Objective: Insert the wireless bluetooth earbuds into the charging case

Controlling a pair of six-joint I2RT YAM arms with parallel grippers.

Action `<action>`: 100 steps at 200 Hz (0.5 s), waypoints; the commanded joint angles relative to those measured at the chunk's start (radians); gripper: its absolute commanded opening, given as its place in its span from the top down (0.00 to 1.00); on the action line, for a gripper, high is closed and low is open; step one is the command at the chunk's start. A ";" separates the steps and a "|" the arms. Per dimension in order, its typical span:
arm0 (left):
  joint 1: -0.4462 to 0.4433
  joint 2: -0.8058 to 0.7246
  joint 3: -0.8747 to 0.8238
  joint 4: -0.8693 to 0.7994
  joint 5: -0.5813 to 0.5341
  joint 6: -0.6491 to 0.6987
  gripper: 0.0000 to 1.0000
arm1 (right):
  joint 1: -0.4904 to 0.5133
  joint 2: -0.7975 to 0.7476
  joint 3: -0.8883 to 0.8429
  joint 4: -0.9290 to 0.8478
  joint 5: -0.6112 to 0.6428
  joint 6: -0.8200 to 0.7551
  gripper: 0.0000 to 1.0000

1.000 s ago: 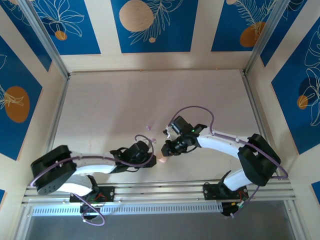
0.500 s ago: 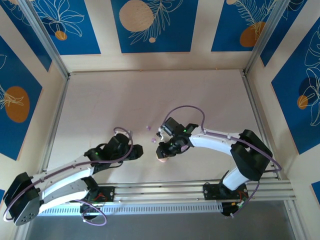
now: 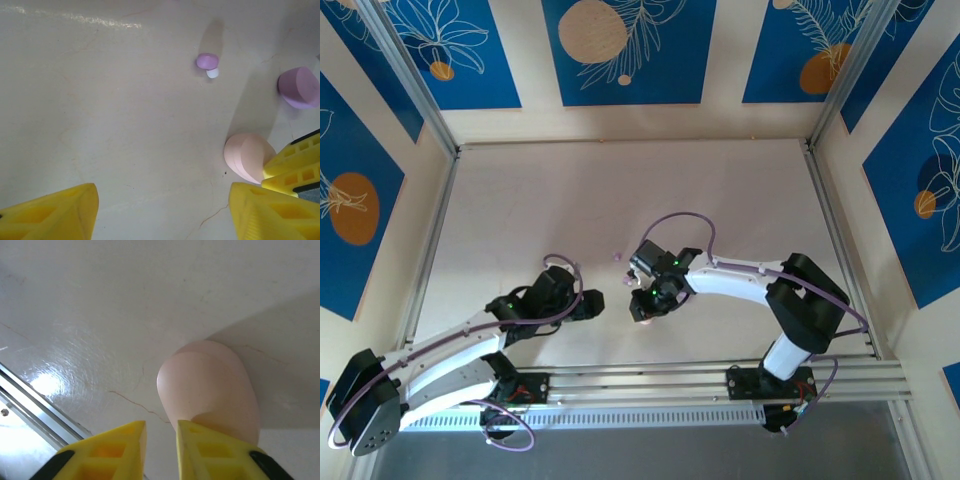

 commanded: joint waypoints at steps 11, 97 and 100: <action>0.023 -0.005 0.029 -0.048 0.005 0.038 0.21 | 0.032 -0.072 0.048 -0.096 0.085 -0.022 0.64; 0.213 -0.054 0.072 -0.146 0.090 0.116 0.00 | 0.060 0.014 0.112 -0.177 0.213 -0.231 0.18; 0.217 -0.057 0.072 -0.146 0.093 0.117 0.00 | 0.063 0.021 0.116 -0.179 0.218 -0.238 0.17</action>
